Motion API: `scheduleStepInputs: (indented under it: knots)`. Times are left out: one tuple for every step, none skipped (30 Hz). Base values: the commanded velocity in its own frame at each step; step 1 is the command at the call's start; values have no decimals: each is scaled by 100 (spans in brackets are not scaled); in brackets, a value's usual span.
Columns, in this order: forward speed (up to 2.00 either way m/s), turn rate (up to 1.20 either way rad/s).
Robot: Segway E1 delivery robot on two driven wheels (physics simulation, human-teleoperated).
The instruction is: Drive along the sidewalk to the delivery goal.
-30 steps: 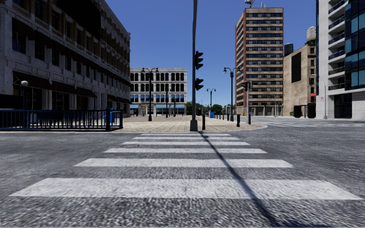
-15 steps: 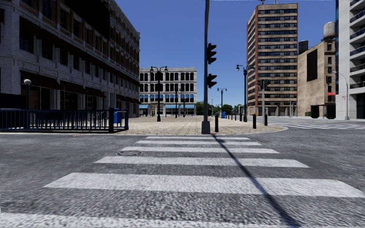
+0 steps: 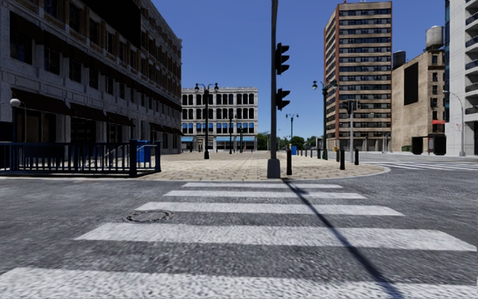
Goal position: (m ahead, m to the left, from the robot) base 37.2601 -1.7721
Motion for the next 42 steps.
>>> scheduleStepInputs:
  knots:
    - [173,0]
    - [173,0]
    - [173,0]
    - [173,0]
    - [173,0]
    - [173,0]
    - [173,0]
    - [173,0]
    - [173,0]
    - [173,0]
    - [173,0]
    - [173,0]
    - [173,0]
    - [173,0]
    - [173,0]
    - [173,0]
    - [173,0]
    - [173,0]
    - [173,0]
    - [173,0]
    - [173,0]
    - [173,0]
    - [173,0]
    - [173,0]
    - [173,0]
    - [173,0]
    - [173,0]
    - [173,0]
    - [173,0]
    - [173,0]
    - [173,0]
    - [173,0]
    - [173,0]
    - [173,0]
    - [173,0]
    - [173,0]
    - [173,0]
    - [173,0]
    - [173,0]
    - [173,0]
    - [173,0]
    - [173,0]
